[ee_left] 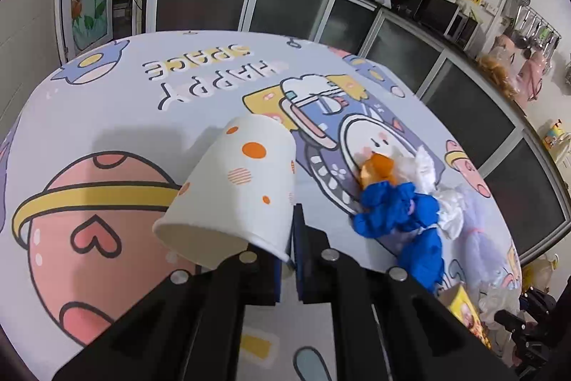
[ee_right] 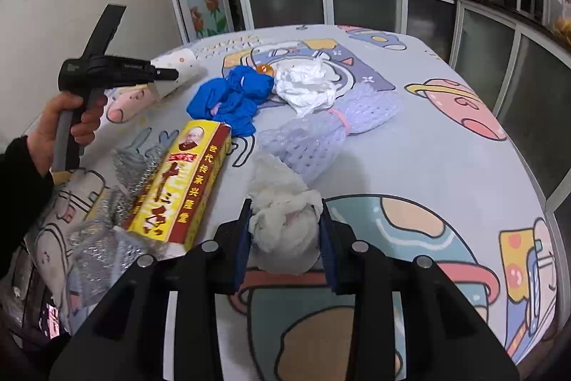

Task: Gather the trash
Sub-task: 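Grasp the white dotted paper cup with the left tool while the right tool grasps the white tissue, then carry the cup and tissue to the bin and open both tools over it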

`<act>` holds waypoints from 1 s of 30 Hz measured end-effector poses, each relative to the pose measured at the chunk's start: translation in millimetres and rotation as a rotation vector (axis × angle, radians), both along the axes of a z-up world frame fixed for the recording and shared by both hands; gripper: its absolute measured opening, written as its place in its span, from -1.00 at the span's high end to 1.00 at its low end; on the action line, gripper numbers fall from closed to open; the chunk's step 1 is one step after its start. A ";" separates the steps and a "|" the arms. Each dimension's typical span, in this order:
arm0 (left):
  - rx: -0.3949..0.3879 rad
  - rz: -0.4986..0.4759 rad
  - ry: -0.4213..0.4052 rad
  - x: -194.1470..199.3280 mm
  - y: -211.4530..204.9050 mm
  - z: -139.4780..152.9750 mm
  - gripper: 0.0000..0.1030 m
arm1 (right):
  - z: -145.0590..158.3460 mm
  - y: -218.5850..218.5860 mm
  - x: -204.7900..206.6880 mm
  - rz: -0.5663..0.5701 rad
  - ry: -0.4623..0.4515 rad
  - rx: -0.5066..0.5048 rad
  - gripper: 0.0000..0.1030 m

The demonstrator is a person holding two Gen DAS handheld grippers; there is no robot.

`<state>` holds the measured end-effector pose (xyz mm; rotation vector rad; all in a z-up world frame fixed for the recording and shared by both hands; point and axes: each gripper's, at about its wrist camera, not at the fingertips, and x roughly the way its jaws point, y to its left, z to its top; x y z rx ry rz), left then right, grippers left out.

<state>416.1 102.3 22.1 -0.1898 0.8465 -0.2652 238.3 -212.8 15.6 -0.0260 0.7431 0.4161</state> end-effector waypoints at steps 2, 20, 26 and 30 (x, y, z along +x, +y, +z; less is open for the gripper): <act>-0.013 -0.002 -0.009 -7.5 2.5 3.7 0.90 | 6.3 -4.4 -7.4 -0.006 -0.008 0.021 0.38; -0.109 -0.265 -0.139 -131.4 -96.7 73.9 0.90 | 40.3 -102.3 -102.8 -0.257 -0.075 0.060 0.37; -0.122 -0.450 -0.150 -162.0 -180.3 82.2 0.90 | 40.6 -161.2 -143.9 -0.410 -0.075 0.059 0.37; -0.122 -0.578 -0.112 -182.4 -243.0 73.4 0.90 | 31.4 -204.3 -170.2 -0.516 -0.059 0.052 0.37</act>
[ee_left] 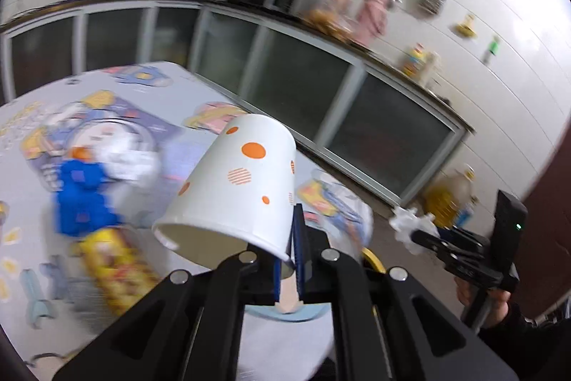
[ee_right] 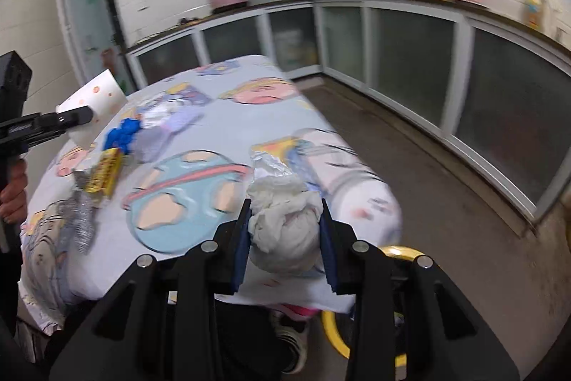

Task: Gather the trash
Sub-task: 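Carry the cup and tissue to the bin and open both tools over it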

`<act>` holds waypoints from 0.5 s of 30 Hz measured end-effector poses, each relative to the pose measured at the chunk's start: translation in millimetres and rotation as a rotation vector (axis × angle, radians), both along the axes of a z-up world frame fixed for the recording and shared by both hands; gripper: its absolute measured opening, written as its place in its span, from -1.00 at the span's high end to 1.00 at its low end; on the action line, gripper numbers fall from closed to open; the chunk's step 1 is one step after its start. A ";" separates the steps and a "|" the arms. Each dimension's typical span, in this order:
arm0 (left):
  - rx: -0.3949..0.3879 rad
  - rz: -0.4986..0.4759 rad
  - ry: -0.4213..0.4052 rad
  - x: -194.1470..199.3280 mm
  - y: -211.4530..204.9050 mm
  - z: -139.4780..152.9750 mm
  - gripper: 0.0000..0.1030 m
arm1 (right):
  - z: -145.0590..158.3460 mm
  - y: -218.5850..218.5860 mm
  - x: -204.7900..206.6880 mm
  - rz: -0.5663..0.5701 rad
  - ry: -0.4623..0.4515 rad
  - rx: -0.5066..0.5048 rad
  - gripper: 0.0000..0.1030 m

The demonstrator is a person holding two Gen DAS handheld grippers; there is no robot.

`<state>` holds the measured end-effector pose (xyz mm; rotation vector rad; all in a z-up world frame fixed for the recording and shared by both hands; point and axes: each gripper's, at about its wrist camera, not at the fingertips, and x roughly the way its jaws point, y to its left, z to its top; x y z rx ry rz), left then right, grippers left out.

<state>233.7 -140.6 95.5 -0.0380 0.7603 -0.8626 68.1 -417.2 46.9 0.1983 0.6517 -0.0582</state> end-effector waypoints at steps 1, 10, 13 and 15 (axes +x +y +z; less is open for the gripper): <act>0.008 -0.024 0.005 -4.5 -13.3 -2.9 0.90 | -3.9 -8.6 -4.7 -0.023 0.005 0.004 0.37; 0.088 -0.261 0.104 -45.9 -146.3 -51.0 0.90 | -42.9 -86.7 -40.4 -0.228 0.061 0.058 0.36; 0.108 -0.323 0.140 -57.1 -183.1 -66.5 0.90 | -57.0 -100.9 -45.1 -0.264 0.081 0.072 0.36; 0.129 -0.366 0.152 -66.4 -208.0 -76.7 0.90 | -68.7 -108.8 -47.4 -0.283 0.103 0.085 0.36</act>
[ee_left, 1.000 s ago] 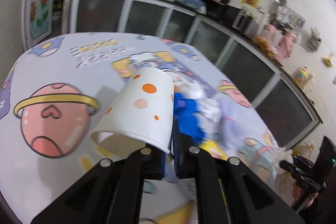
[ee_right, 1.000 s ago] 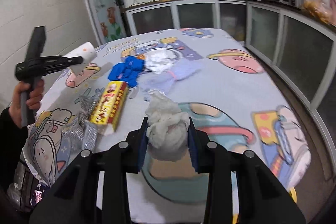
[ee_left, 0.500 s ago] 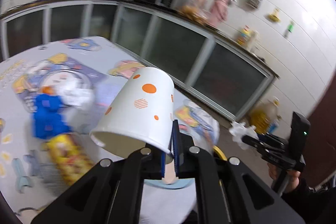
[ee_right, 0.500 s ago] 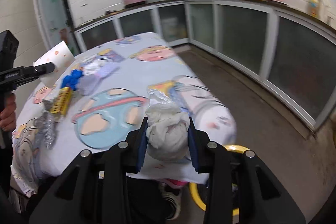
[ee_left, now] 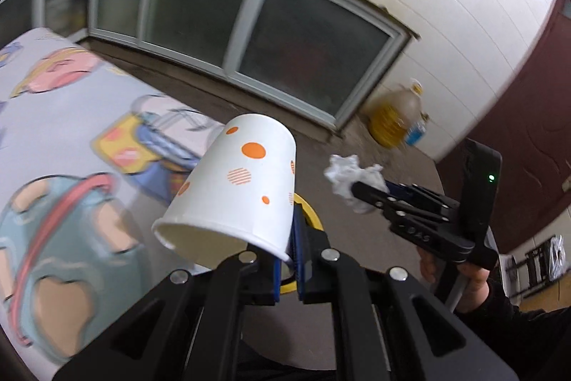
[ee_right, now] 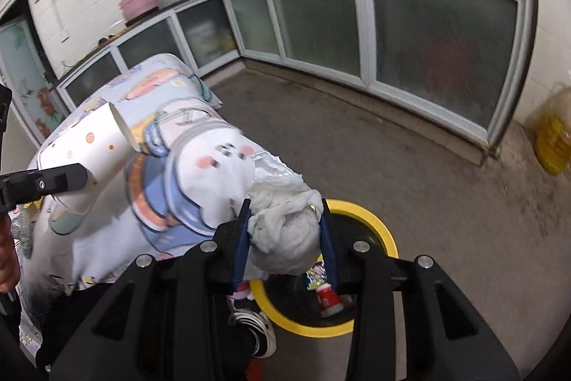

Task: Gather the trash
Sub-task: 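Carry the cup and tissue to the bin and open both tools over it, then return both tools over the table toward the blue gloves and mesh net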

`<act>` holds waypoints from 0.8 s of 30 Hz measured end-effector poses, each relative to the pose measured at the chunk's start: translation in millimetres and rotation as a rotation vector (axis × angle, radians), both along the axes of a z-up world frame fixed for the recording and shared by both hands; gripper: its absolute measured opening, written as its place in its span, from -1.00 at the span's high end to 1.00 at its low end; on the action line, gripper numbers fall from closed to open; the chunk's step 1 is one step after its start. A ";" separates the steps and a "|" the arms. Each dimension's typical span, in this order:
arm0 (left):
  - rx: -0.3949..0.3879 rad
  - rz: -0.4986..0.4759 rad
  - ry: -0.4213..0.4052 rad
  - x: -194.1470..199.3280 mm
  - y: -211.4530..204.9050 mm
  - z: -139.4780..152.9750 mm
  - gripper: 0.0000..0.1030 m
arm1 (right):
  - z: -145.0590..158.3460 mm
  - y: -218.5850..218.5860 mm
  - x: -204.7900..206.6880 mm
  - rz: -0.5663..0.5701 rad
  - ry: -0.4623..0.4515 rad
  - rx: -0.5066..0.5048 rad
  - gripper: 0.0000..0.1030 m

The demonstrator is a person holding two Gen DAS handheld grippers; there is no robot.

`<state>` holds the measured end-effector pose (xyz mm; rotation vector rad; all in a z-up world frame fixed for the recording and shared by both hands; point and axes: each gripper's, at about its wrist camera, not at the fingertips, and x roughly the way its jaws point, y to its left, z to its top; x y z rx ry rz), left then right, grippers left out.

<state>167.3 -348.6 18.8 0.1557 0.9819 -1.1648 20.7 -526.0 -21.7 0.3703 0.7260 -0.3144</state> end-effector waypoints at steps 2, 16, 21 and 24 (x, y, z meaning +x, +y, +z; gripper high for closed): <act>0.012 -0.029 0.016 -3.9 -16.5 -8.9 0.90 | -11.1 -4.1 0.0 -0.016 0.025 0.007 0.36; 0.063 -0.045 0.119 -3.0 -96.5 -51.8 -0.36 | -74.4 -39.6 14.3 -0.066 0.153 0.081 -0.26; -0.035 -0.021 0.114 -0.7 -77.1 -27.3 -0.68 | -82.9 -51.5 -2.7 -0.122 0.205 0.056 -0.36; -0.076 -0.007 0.087 -2.2 -54.3 -8.2 -0.70 | -79.8 -59.9 -18.4 -0.153 0.199 0.066 -0.36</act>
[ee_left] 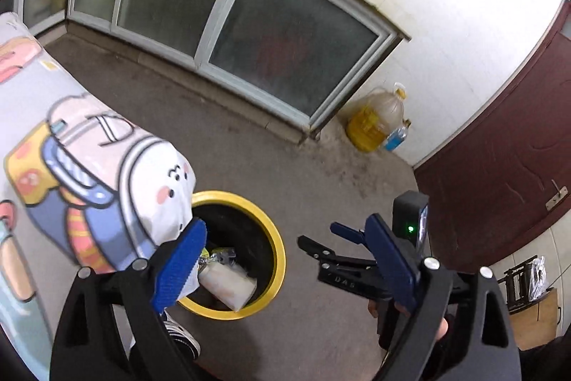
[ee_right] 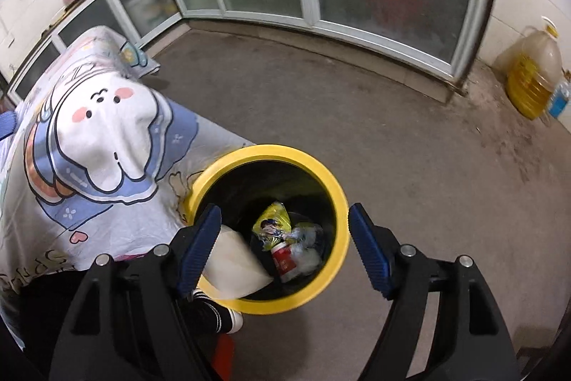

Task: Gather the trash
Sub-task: 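Return both tools over the table toward the blue gloves and mesh net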

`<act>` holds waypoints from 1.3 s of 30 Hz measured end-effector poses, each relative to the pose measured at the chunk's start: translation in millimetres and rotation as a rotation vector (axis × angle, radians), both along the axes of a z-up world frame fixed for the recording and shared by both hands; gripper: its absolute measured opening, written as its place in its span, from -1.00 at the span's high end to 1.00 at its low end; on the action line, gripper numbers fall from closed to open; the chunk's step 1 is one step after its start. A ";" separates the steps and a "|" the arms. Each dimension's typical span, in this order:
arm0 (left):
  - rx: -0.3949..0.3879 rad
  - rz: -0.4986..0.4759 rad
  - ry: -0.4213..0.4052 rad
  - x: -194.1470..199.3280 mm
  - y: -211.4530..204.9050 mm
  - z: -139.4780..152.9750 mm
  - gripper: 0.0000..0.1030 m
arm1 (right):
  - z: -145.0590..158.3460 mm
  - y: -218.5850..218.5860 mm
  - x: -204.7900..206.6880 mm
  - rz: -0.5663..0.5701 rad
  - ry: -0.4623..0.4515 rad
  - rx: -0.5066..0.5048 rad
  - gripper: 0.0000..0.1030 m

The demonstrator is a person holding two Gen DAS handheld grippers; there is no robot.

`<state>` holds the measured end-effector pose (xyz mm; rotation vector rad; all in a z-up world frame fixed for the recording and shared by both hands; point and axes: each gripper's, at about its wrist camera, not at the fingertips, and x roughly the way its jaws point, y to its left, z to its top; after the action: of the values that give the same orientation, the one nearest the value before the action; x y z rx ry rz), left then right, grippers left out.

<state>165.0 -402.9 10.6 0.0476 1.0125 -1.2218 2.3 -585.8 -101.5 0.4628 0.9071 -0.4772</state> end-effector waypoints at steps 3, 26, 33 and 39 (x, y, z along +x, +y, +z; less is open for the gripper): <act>-0.044 0.019 -0.033 -2.6 22.5 21.5 -0.72 | 12.1 0.5 -11.6 -0.009 -0.020 -0.017 -0.36; 0.139 0.836 -0.312 -12.6 437.5 45.8 -0.84 | 149.5 239.2 100.2 0.586 -0.354 -0.211 -0.41; 0.178 0.905 -0.319 7.5 473.2 47.3 -0.85 | 160.9 298.4 153.6 0.689 -0.338 -0.214 -0.41; 0.179 0.878 -0.286 58.0 460.6 50.5 -0.84 | 160.2 317.4 194.4 0.734 -0.312 -0.221 -0.41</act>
<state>223.0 57.7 61.1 -0.0763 0.7507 -0.3095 196.7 -268.4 58.7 -0.0183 0.6506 0.1666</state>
